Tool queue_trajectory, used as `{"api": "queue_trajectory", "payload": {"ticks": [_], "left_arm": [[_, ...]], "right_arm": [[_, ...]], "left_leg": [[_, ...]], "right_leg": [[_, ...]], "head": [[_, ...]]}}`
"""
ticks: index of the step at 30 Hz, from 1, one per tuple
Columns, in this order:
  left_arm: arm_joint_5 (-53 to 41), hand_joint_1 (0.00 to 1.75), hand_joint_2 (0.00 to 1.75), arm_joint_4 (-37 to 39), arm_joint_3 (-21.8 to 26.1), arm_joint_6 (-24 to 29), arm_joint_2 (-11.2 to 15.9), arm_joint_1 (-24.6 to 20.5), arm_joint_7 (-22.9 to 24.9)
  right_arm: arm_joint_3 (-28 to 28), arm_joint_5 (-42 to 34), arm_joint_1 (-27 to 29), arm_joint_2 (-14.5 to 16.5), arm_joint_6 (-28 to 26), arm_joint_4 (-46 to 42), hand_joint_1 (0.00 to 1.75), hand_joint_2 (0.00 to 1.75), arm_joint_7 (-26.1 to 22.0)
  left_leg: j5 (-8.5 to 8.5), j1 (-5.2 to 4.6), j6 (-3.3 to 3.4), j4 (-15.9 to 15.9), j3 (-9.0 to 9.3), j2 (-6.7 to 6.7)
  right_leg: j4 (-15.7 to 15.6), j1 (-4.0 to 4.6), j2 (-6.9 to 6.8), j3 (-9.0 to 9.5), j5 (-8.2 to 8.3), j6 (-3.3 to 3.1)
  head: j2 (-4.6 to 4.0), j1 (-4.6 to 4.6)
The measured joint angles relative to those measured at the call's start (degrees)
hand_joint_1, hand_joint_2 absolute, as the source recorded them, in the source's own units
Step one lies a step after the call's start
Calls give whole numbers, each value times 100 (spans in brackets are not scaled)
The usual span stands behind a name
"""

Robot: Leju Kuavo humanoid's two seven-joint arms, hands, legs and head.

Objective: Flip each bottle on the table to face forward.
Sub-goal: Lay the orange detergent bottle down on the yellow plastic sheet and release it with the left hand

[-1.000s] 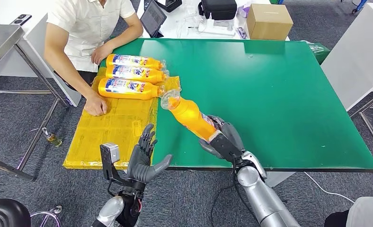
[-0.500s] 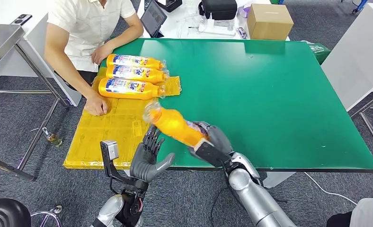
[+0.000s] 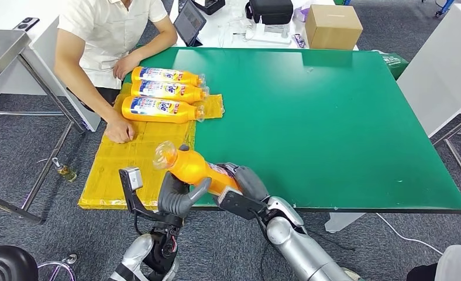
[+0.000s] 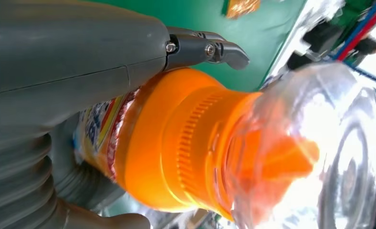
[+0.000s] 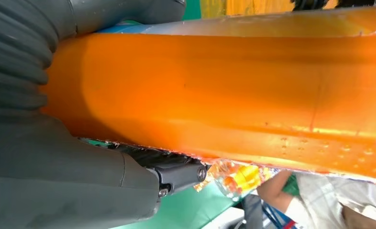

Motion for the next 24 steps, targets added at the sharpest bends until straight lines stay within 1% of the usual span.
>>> {"api": "queue_trajectory", "payload": {"ticks": [3, 9, 14, 24], "left_arm": [[-32, 0, 175, 62, -15, 119, -34, -40, -22], [375, 0, 175, 417, -107, 94, -99, -185, 185], [518, 0, 175, 678, -129, 40, -137, -296, 215], [541, 0, 175, 863, -153, 38, -174, -366, 215]], "right_arm": [[84, 42, 0, 25, -94, -1, 156, 175, -9], [236, -93, 11, 33, -135, -55, 155, 175, -3], [254, -150, 15, 36, -136, -72, 155, 175, 4], [254, -152, 16, 36, -136, -72, 155, 175, 15]], "left_leg": [[0, 0, 0, 0, 0, 0], [0, 0, 0, 0, 0, 0], [0, 0, 0, 0, -1, 0], [0, 0, 0, 0, -1, 0]], "right_leg": [[0, 0, 0, -1, 0, 0], [0, 0, 0, -2, 0, 0], [0, 0, -1, -2, 0, 0], [0, 0, -1, -2, 0, 0]], "head": [[0, 0], [0, 1], [0, 0], [0, 1]]}}
